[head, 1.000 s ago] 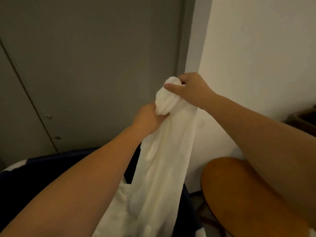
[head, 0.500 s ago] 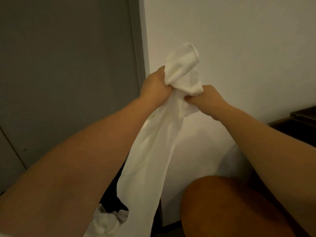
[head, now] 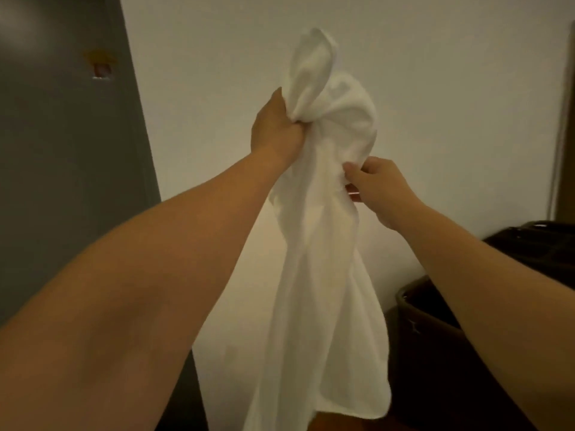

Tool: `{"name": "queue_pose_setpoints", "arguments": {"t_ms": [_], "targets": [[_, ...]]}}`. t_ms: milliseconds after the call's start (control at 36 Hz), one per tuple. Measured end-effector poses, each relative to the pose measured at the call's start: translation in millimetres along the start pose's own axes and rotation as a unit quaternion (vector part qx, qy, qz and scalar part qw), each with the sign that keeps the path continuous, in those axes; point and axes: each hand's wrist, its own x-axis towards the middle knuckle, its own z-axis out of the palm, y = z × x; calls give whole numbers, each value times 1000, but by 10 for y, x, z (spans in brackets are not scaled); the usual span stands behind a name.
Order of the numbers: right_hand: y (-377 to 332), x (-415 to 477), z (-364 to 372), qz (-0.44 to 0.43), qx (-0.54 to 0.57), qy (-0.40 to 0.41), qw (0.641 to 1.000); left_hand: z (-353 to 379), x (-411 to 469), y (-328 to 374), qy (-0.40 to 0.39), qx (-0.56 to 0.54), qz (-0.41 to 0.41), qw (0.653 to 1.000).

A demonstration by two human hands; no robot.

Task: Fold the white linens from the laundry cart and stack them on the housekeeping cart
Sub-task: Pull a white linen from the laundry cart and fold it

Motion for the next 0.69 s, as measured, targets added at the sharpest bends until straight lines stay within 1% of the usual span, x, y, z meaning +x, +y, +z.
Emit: {"name": "queue_pose_setpoints", "arguments": {"t_ms": [83, 167, 222, 278, 333, 444, 500, 556, 639, 694], "targets": [[190, 73, -30, 16, -43, 35, 998, 242, -121, -283, -32, -5, -25, 999], [456, 155, -23, 36, -85, 45, 995, 474, -292, -632, -64, -28, -51, 996], [631, 173, -1, 32, -125, 51, 990, 611, -390, -871, -78, -38, -74, 993], [843, 210, 2, 11, -175, 49, 983, 723, -474, -1102, -96, -51, -98, 989], [1049, 241, -14, -4, -219, 36, 975, 807, -585, -1294, -127, -47, -114, 984], [1401, 251, -59, 0, -291, 10, 957, 941, -894, -1602, -168, -25, -145, 975], [1563, 249, -80, 2, -310, 2, 951, 999, -1057, -1741, -182, 0, -167, 969], [1727, 267, -104, 7, -322, -15, 947, 1056, -1214, -1859, -214, 33, -185, 958], [1977, 333, -138, 2, -338, -72, 938, 1145, -1394, -1980, -263, 103, -204, 937], [2116, 372, -140, -14, -336, -124, 934, 1195, -1489, -2030, -265, 154, -221, 926]]}}
